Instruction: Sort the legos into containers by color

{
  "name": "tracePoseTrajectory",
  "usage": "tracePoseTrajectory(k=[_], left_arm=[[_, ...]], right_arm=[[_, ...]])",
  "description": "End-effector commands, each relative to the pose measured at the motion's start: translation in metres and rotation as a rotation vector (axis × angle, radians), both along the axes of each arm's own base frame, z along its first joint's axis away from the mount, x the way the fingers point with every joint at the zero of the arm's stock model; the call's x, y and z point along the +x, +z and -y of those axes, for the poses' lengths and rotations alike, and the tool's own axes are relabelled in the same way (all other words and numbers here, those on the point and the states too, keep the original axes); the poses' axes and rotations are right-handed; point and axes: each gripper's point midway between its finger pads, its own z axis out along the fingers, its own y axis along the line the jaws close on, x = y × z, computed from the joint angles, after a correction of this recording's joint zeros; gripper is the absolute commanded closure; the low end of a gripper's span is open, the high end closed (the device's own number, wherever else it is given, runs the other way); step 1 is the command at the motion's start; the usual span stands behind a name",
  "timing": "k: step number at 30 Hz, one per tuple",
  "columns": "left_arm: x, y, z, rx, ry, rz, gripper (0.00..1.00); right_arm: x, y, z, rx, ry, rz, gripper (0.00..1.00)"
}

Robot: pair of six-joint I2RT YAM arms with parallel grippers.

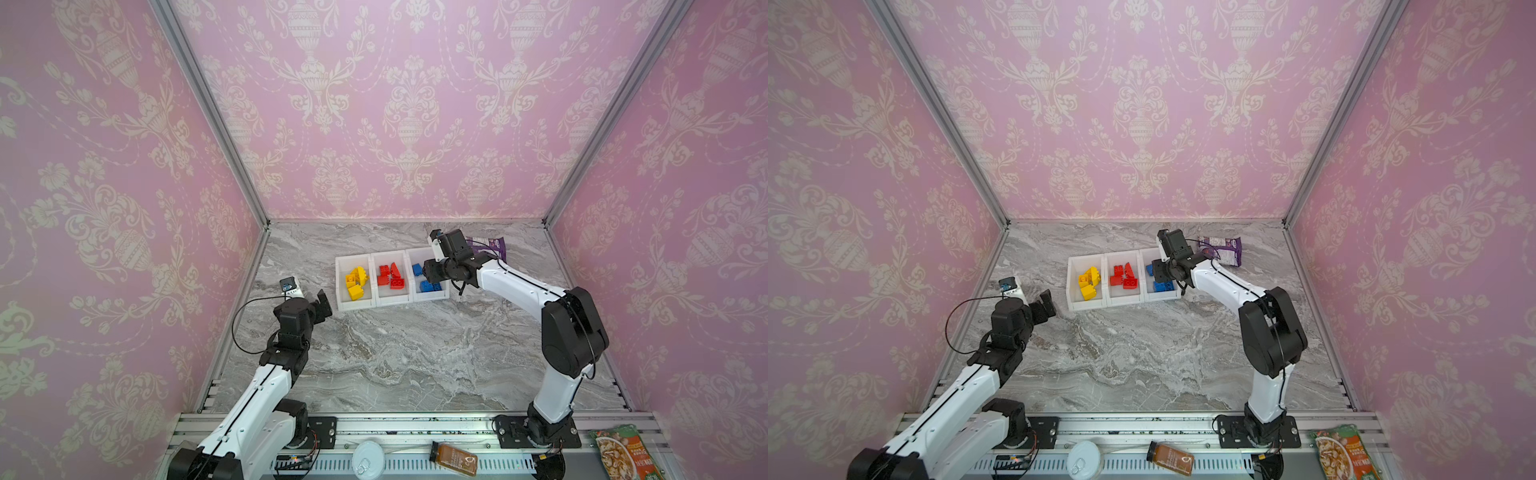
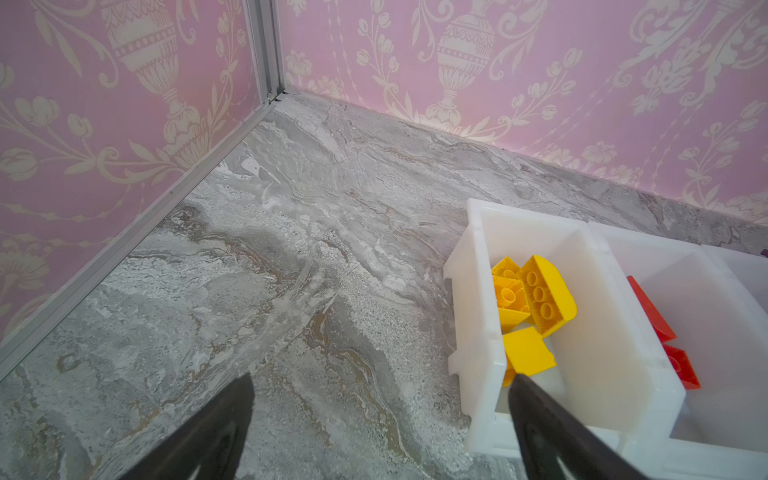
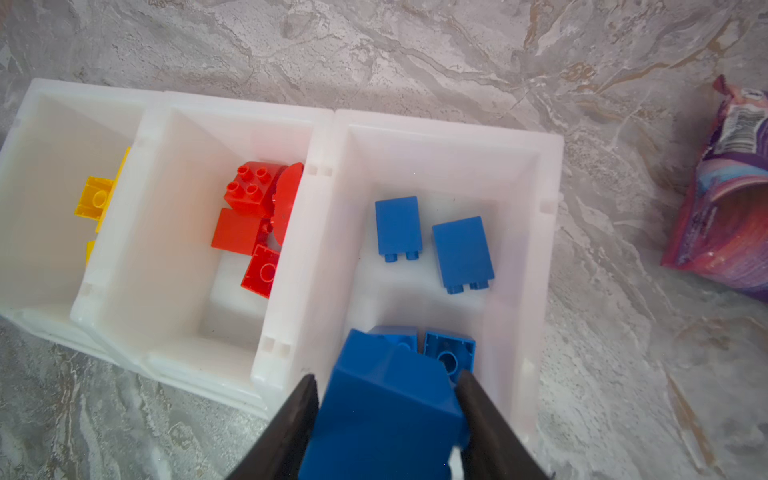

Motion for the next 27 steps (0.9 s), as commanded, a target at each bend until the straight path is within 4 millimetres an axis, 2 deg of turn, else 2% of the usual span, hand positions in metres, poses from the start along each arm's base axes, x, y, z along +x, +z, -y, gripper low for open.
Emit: tracePoseTrajectory(k=[1, 3, 9, 14, 17, 18, 20, 27], left_arm=[[-0.005, -0.008, 0.003, -0.035, -0.015, -0.024, 0.03], [-0.006, -0.01, 0.003, -0.036, -0.017, -0.029, 0.03], [-0.008, -0.013, 0.003, -0.032, -0.023, -0.041, 0.03], [-0.009, -0.013, 0.0, -0.003, -0.017, -0.029, 0.03], [-0.008, -0.012, -0.001, 0.012, -0.017, -0.014, 0.02], [-0.008, -0.011, -0.001, 0.016, -0.018, -0.011, 0.02], [-0.006, -0.011, -0.001, 0.02, -0.019, -0.007, 0.02], [0.0, -0.005, -0.007, 0.064, 0.005, 0.031, 0.02]], right_arm=[[0.005, 0.006, -0.004, -0.003, 0.034, -0.002, 0.38], [0.003, 0.007, -0.005, -0.001, 0.037, -0.002, 0.32], [-0.011, 0.017, 0.003, 0.006, 0.039, 0.016, 0.27], [-0.031, 0.033, 0.019, 0.027, 0.058, 0.067, 0.19], [-0.045, 0.046, 0.032, 0.035, 0.071, 0.11, 0.1], [-0.054, 0.038, 0.04, 0.027, 0.073, 0.1, 0.06], [-0.062, 0.043, 0.054, 0.031, 0.06, 0.122, 0.01], [-0.077, 0.037, 0.117, 0.027, -0.046, 0.157, 0.0]])
